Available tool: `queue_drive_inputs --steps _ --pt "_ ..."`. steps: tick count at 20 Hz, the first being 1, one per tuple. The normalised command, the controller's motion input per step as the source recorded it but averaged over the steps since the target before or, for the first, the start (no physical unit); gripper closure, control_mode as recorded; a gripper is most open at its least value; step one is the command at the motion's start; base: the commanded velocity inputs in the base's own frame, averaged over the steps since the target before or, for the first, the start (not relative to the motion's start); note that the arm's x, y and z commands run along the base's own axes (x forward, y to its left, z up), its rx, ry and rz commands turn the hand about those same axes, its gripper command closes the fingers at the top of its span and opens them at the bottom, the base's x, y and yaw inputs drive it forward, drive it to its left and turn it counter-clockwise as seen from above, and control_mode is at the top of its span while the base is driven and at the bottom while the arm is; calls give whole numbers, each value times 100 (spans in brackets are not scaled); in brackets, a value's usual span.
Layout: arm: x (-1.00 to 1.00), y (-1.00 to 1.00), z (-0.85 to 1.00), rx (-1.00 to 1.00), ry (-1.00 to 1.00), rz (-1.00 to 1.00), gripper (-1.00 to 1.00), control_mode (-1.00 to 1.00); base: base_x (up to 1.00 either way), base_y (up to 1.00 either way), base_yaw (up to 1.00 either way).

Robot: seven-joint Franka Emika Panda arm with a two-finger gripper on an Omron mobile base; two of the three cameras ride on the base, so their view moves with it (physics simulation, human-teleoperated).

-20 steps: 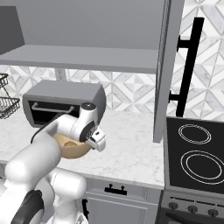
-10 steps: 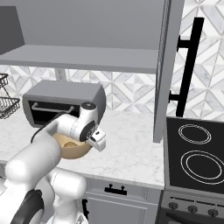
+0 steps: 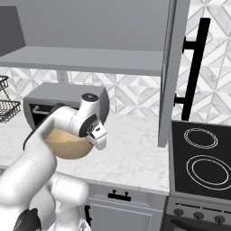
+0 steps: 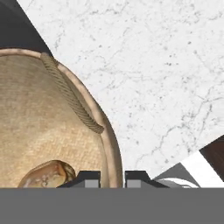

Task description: Open the cabinet, pick up the bread from the cabinet and place it in the basket. Then move the basket to the dining counter.

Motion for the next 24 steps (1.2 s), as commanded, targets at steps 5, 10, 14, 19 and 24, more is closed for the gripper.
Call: queue_drive_inputs --steps 5,10,14,19,24 --pt "-40 -20 70 17 0 -16 100 -100 0 0 0" --pt "-61 -2 74 4 -15 -9 100 -100 0 0 0" --pt "-53 1 72 0 -24 -4 100 -100 0 0 0" --pt "-26 4 45 -3 -2 -10 100 -100 0 0 0" --pt "-13 0 37 -4 6 -15 100 -100 0 0 0"
